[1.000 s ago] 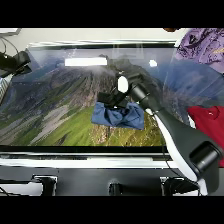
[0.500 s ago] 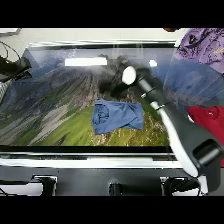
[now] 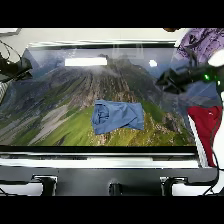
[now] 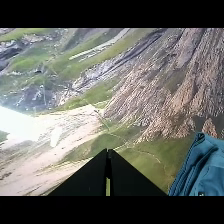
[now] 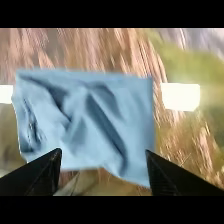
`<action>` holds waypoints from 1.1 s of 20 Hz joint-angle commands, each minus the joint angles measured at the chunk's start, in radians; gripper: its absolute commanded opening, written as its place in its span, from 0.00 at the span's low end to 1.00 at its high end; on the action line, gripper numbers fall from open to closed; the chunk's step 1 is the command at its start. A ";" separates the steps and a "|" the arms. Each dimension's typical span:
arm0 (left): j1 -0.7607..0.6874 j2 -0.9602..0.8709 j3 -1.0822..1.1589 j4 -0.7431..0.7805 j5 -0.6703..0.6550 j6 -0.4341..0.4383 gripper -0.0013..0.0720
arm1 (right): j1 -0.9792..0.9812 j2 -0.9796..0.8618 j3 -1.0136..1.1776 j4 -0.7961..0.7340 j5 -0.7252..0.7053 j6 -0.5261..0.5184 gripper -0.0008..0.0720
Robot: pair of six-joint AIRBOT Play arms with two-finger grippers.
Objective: Fold the clothes and pants, and hang the long-sleeved shirts on hangers.
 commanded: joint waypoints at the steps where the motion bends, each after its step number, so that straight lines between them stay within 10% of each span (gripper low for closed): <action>1: -0.001 -0.005 0.000 -0.001 0.002 0.003 0.04 | -0.121 0.003 -0.300 0.192 -0.034 -0.247 0.81; 12: -0.001 -0.006 0.000 -0.002 0.002 0.002 0.04 | 0.048 -0.131 -0.647 0.384 -0.330 -0.483 0.71; 17: -0.001 -0.006 0.000 -0.002 0.002 0.002 0.04 | 0.079 -0.131 -0.618 0.430 -0.381 -0.487 0.08; 22: -0.006 -0.006 0.000 -0.002 0.002 0.002 0.04 | 0.079 -0.105 -0.393 0.354 -0.379 -0.350 0.06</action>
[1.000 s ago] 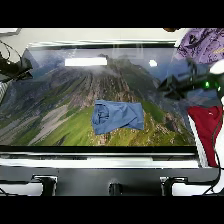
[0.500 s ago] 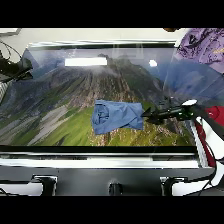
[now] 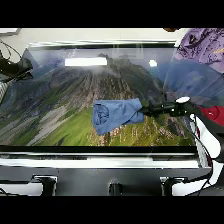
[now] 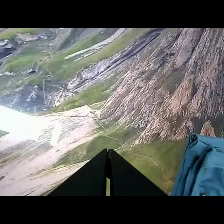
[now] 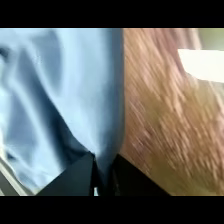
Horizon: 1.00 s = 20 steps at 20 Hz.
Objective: Fold the clothes and pants, and hang the long-sleeved shirts on hangers.
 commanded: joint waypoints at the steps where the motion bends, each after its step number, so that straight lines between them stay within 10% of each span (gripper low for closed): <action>1: -0.007 -0.001 0.000 0.000 0.000 0.000 0.04 | 0.003 0.008 0.185 -0.089 -0.014 0.139 0.06; 7: -0.030 -0.001 0.000 0.000 0.000 0.000 0.04 | -0.045 0.007 0.565 -0.428 -0.098 0.562 0.06; 20: -0.035 -0.001 0.000 0.000 -0.002 -0.004 0.04 | -0.481 0.042 0.760 -0.565 -0.005 0.972 0.06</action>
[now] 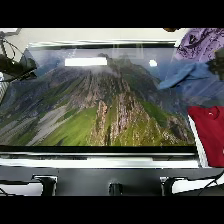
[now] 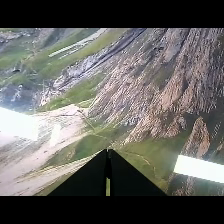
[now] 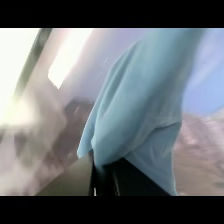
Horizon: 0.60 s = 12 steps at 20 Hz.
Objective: Fold the clothes and pants, and hang the long-sleeved shirts on hangers.
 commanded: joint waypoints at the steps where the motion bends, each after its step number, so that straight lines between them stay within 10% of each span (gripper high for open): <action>1: -0.001 -0.001 0.000 0.000 -0.004 0.000 0.04 | -0.089 0.025 0.012 -0.107 0.065 0.138 0.06; 12: -0.001 0.000 0.000 -0.002 -0.087 0.000 0.04 | -0.121 0.162 0.012 -0.377 0.266 0.238 0.06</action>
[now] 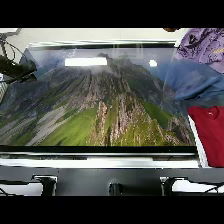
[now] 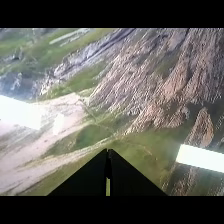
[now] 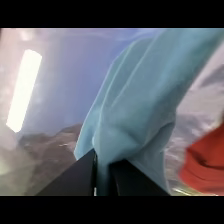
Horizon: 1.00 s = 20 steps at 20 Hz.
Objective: Fold the clothes and pants, and hang the long-sleeved shirts on hangers.
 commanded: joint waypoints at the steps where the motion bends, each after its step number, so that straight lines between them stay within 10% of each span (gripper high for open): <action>1: -0.001 0.000 0.000 -0.006 -0.040 0.000 0.04 | -0.003 0.051 0.001 -0.138 0.066 0.034 0.06; 13: -0.001 0.005 0.000 -0.022 -0.125 0.020 0.04 | -0.003 0.114 -0.026 -0.436 0.348 -0.124 0.06; 20: -0.001 0.005 0.000 -0.021 -0.123 0.039 0.04 | -0.003 0.276 -0.480 -0.676 0.328 -0.121 0.06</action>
